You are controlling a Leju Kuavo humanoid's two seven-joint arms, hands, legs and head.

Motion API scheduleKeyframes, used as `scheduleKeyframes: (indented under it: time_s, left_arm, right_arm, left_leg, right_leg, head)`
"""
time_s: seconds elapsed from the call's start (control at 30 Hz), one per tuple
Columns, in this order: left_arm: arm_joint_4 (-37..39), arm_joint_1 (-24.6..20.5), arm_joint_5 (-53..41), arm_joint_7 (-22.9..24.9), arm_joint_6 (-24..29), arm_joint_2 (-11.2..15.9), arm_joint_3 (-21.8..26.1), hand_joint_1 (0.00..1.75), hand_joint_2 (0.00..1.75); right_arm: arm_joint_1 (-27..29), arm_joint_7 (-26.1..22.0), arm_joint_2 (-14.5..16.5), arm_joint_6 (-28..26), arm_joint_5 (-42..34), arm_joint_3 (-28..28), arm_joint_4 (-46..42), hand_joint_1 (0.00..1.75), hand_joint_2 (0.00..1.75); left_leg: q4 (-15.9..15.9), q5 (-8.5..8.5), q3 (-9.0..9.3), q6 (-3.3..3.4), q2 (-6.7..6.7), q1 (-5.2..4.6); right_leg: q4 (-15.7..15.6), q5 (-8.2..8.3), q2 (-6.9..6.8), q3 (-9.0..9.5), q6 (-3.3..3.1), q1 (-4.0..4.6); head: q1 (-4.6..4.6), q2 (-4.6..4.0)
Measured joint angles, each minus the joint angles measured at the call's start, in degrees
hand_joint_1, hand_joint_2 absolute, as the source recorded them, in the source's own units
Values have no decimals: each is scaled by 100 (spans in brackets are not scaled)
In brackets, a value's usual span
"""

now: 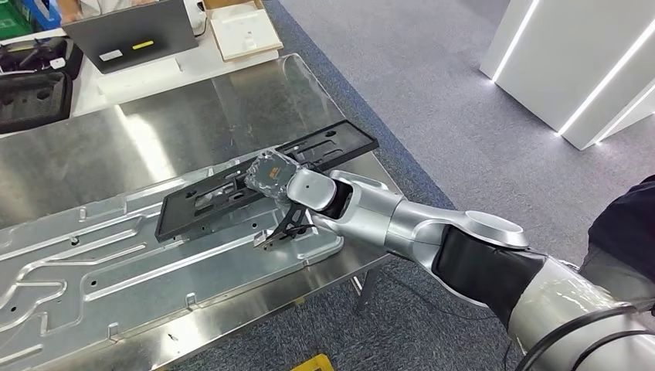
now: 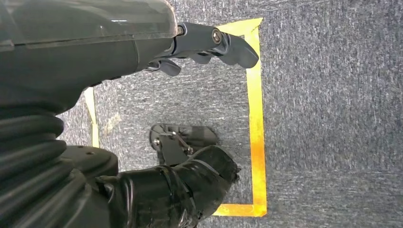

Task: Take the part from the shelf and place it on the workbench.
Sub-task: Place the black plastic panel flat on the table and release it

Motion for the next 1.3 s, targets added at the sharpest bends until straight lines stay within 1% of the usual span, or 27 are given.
scheduleKeyframes:
  time_s: [0.07, 0.1, 0.13, 0.17, 0.23, 0.27, 0.3, 0.4, 0.43, 0.47, 0.5, 0.57, 0.6, 0.63, 0.67, 0.73, 0.77, 0.8, 0.9, 0.97, 1.0, 1.07, 1.1, 1.13, 1.17, 1.23, 1.3]
  left_arm:
    - [0, -7, -31, -2, -8, -3, -8, 0, 175]
    - [-1, -8, -52, -5, -11, -5, -16, 0, 175]
    - [-1, -7, -78, -10, -10, -7, -29, 0, 131]
    - [0, -6, -111, -15, 1, -9, -44, 0, 87]
    - [1, -11, -175, -18, 68, -10, -69, 0, 0]
    - [1, -17, -198, -16, 123, -10, -80, 0, 0]
    - [0, -25, -213, -9, 175, -12, -90, 0, 0]
    - [0, -28, -233, 43, 284, -24, -104, 0, 0]
    - [0, -22, -236, 62, 303, -27, -104, 0, 0]
    - [-1, -20, -237, 77, 312, -28, -104, 0, 0]
    - [-1, -22, -238, 90, 308, -30, -104, 0, 0]
    - [-1, -28, -244, 109, 271, -33, -105, 0, 0]
    - [-1, -28, -247, 119, 245, -33, -105, 0, 0]
    - [0, -26, -250, 126, 223, -34, -106, 0, 0]
    - [-1, -23, -252, 134, 205, -35, -107, 0, 0]
    - [-1, -17, -254, 141, 193, -38, -107, 0, 0]
    - [-1, -17, -254, 143, 191, -39, -107, 0, 0]
    - [-1, -18, -254, 142, 186, -40, -107, 0, 0]
    - [0, -16, -254, 135, 175, -38, -107, 0, 0]
    - [1, -9, -256, 131, 177, -36, -107, 0, 0]
    - [1, -6, -257, 130, 179, -34, -107, 0, 0]
    - [-1, -5, -258, 135, 183, -37, -107, 0, 0]
    - [-1, -4, -258, 143, 184, -38, -107, 0, 0]
    - [-1, -2, -258, 155, 182, -39, -107, 0, 0]
    - [0, 0, -258, 167, 180, -40, -107, 0, 0]
    - [1, 0, -258, 182, 173, -40, -107, 0, 0]
    - [-1, -8, -260, 187, 157, -40, -107, 0, 0]
  right_arm:
    - [-57, -7, 61, -47, 134, 34, 81, 0, 0]
    - [-79, 1, 87, -85, 200, 56, 119, 0, 0]
    - [-94, 16, 105, -126, 256, 74, 153, 0, 0]
    - [-101, 39, 121, -165, 301, 82, 176, 0, 0]
    - [-127, 109, 142, -239, 368, 84, 206, 0, 0]
    - [-151, 152, 148, -272, 388, 84, 217, 0, 0]
    - [-177, 195, 151, -303, 397, 84, 225, 0, 0]
    - [-207, 309, 154, -379, 372, 84, 240, 0, 0]
    - [-207, 345, 152, -408, 345, 84, 244, 0, 0]
    - [-207, 379, 148, -445, 305, 80, 248, 0, 0]
    - [-203, 414, 144, -488, 249, 73, 250, 0, 0]
    - [-175, 479, 137, -579, 116, 42, 248, 0, 0]
    - [-151, 508, 136, -619, 48, 13, 240, 0, 0]
    - [-127, 535, 134, -650, -12, -24, 226, 0, 0]
    - [-108, 558, 129, -675, -74, -73, 202, 0, 0]
    - [-96, 592, 116, -704, -173, -191, 133, 0, 0]
    - [-98, 601, 110, -715, -214, -254, 91, 0, 0]
    - [-95, 607, 107, -724, -241, -309, 48, 0, 0]
    - [-53, 625, 91, -762, -314, -431, -93, 0, 0]
    - [-22, 649, 73, -831, -373, -514, -193, 0, 0]
    - [-10, 660, 69, -887, -409, -554, -246, 0, 0]
    - [36, 673, 67, -1056, -502, -626, -364, 0, 0]
    - [74, 676, 66, -1138, -545, -657, -425, 0, 0]
    - [119, 679, 64, -1208, -578, -688, -491, 0, 0]
    - [158, 682, 62, -1251, -605, -718, -556, 0, 0]
    - [199, 687, 58, -1296, -633, -778, -679, 0, 0]
    - [207, 694, 49, -1357, -652, -833, -779, 0, 0]
  left_leg:
    - [688, -264, -342, -63, 15, 43]
    - [902, -285, -467, -85, 22, 63]
    - [915, -200, -499, -100, 29, 80]
    - [710, -17, -424, -109, 34, 94]
    - [-45, 380, -71, -107, 31, 99]
    - [-367, 481, 81, -91, 26, 86]
    - [-557, 513, 174, -69, 21, 70]
    - [-678, 503, 230, 35, 25, 54]
    - [-718, 520, 257, 75, 30, 60]
    - [-757, 538, 284, 116, 36, 64]
    - [-783, 548, 305, 147, 43, 63]
    - [-787, 547, 311, 188, 51, 36]
    - [-784, 544, 312, 199, 53, 22]
    - [-779, 542, 314, 208, 53, 9]
    - [-771, 539, 316, 214, 50, -3]
    - [-738, 525, 313, 213, 44, -20]
    - [-710, 512, 300, 204, 40, -35]
    - [-689, 503, 288, 191, 40, -45]
    - [-672, 490, 264, 142, 45, -59]
    - [-495, 340, 192, 78, 44, -56]
    - [-257, 186, 94, 38, 44, -40]
    - [486, -176, -210, -37, 46, 13]
    - [785, -270, -344, -63, 46, 37]
    - [913, -266, -404, -82, 47, 55]
    - [796, -147, -352, -93, 47, 68]
    - [46, 232, 3, -84, 45, 78]
    - [-564, 432, 316, -39, 34, 58]
  right_leg:
    - [-8, -1, -1, 15, -8, -11]
    - [-7, -6, -1, 25, -9, -15]
    - [-7, -14, 0, 40, -7, -19]
    - [-7, -24, 3, 62, -1, -25]
    - [-10, -50, 13, 103, 32, -33]
    - [-13, -57, 20, 110, 58, -31]
    - [-25, -53, 26, 111, 90, -27]
    - [-84, -37, 36, 126, 196, -18]
    - [-31, -90, 31, 112, 221, -16]
    - [160, -213, 25, 34, 233, -7]
    - [484, -387, 17, -111, 232, 4]
    - [1267, -726, 9, -475, 212, 40]
    - [1505, -783, 8, -592, 200, 53]
    - [1547, -741, 8, -615, 182, 62]
    - [1364, -604, 8, -528, 155, 74]
    - [602, -255, 4, -153, 73, 109]
    - [248, -135, -3, 24, 41, 125]
    - [31, -82, -6, 132, 19, 139]
    - [-85, -50, -6, 189, -23, 131]
    - [-125, -18, -8, 204, -70, 89]
    - [-138, -5, -8, 210, -86, 73]
    - [-138, -2, -1, 208, -98, 69]
    - [-135, -5, 1, 208, -98, 67]
    - [-129, -9, 3, 208, -95, 65]
    - [-122, -15, 8, 209, -89, 60]
    - [-101, -27, 19, 213, -70, 46]
    - [-96, -16, 28, 197, -27, 47]
  head:
    - [-1, 0]
    - [-1, 0]
    - [-1, 0]
    - [-1, 0]
    - [-2, 0]
    - [-2, 0]
    - [-3, 0]
    - [-3, 0]
    - [-2, 0]
    - [0, 0]
    - [2, 0]
    - [1, 0]
    - [1, 0]
    - [1, 0]
    - [2, 0]
    - [1, 0]
    - [-1, 0]
    - [-2, 0]
    - [-2, 0]
    - [-8, 0]
    - [-12, 0]
    - [-15, 0]
    - [-16, 0]
    - [-15, 0]
    - [-15, 0]
    - [-15, 0]
    - [-14, 0]
